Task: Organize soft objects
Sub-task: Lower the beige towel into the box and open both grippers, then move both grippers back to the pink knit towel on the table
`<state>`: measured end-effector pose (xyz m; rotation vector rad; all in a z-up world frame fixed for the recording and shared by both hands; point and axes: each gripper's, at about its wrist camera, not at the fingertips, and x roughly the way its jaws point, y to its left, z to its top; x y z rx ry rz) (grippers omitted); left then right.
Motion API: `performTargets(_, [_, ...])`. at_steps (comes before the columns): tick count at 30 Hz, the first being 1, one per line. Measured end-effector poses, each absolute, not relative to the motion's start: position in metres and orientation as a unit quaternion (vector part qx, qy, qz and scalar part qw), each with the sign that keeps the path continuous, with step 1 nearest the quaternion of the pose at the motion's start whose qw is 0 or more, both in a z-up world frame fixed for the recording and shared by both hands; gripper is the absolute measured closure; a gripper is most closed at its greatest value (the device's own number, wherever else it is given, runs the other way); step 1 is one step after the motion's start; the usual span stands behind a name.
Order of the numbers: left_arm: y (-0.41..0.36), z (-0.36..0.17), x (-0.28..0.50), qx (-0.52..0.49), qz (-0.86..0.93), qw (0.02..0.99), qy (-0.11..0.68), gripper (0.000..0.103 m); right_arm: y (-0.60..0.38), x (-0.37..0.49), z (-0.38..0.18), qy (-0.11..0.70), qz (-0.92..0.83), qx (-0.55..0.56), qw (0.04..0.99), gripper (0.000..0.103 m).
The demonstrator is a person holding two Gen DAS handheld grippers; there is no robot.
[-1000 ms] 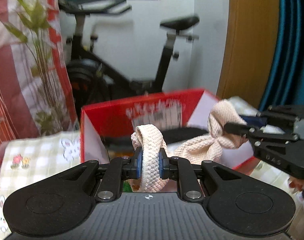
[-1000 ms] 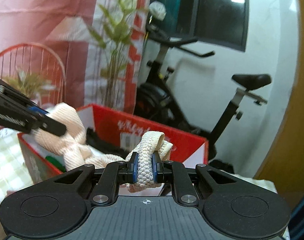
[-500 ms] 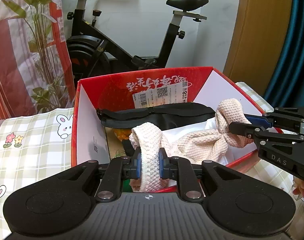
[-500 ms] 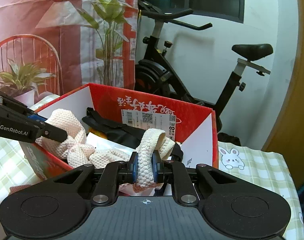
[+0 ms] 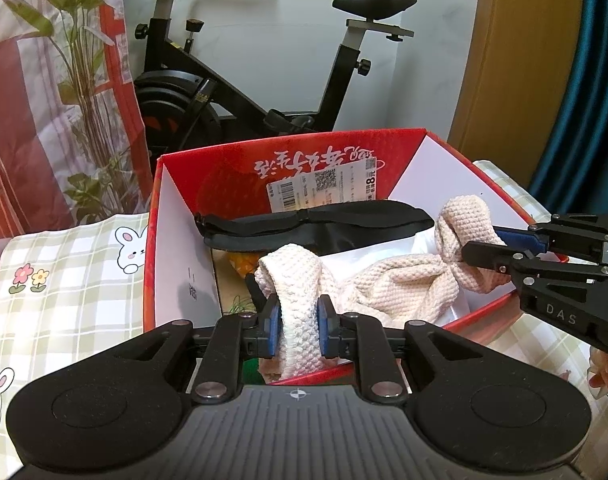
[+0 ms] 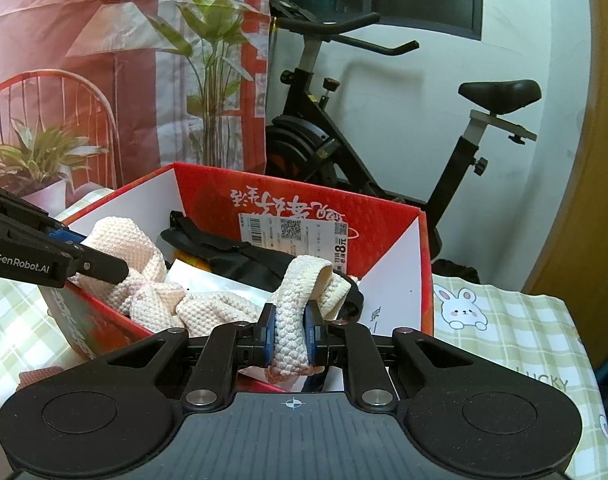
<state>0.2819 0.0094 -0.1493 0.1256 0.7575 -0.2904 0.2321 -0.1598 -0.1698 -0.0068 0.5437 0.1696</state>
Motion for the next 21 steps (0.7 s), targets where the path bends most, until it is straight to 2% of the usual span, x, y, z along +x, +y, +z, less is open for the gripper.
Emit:
performTargets(3, [0.008, -0.151, 0.281, 0.063, -0.138, 0.918, 0.367, 0.083, -0.161, 0.232, -0.170, 0.268, 0.083, 0.002, 0.960, 0.089])
performTargets(5, [0.008, -0.150, 0.280, 0.068, -0.135, 0.918, 0.365, 0.076, -0.162, 0.232, -0.170, 0.267, 0.080, 0.003, 0.960, 0.086])
performTargets(6, [0.009, -0.149, 0.279, 0.067, -0.137, 0.919, 0.363, 0.064, -0.162, 0.231, -0.169, 0.265, 0.080, 0.002, 0.961, 0.083])
performTargets(7, [0.010, -0.147, 0.278, 0.063, -0.140, 0.920, 0.360, 0.047, -0.162, 0.229, -0.168, 0.260, 0.077, 0.001, 0.963, 0.077])
performTargets(9, [0.014, -0.140, 0.273, 0.052, -0.142, 0.927, 0.343, 0.030, -0.161, 0.223, -0.165, 0.243, 0.069, 0.001, 0.968, 0.071])
performTargets(11, [0.017, -0.133, 0.265, 0.043, -0.135, 0.936, 0.322, 0.014, -0.160, 0.215, -0.160, 0.225, 0.063, -0.003, 0.972, 0.053])
performTargets(12, [0.019, -0.130, 0.261, 0.040, -0.127, 0.940, 0.314, 0.004, -0.159, 0.209, -0.157, 0.216, 0.060, -0.003, 0.974, 0.049])
performTargets(13, [0.022, -0.126, 0.255, 0.037, -0.118, 0.944, 0.305, 0.003, -0.159, 0.204, -0.154, 0.209, 0.059, -0.001, 0.976, 0.045])
performTargets(17, [0.040, -0.122, 0.221, 0.015, -0.120, 0.951, 0.283, 0.000, -0.162, 0.170, -0.145, 0.182, 0.072, 0.035, 0.980, 0.041])
performTargets(21, [0.057, -0.137, 0.194, 0.005, -0.131, 0.948, 0.289, 0.000, -0.168, 0.133, -0.154, 0.190, 0.080, 0.076, 0.976, 0.041])
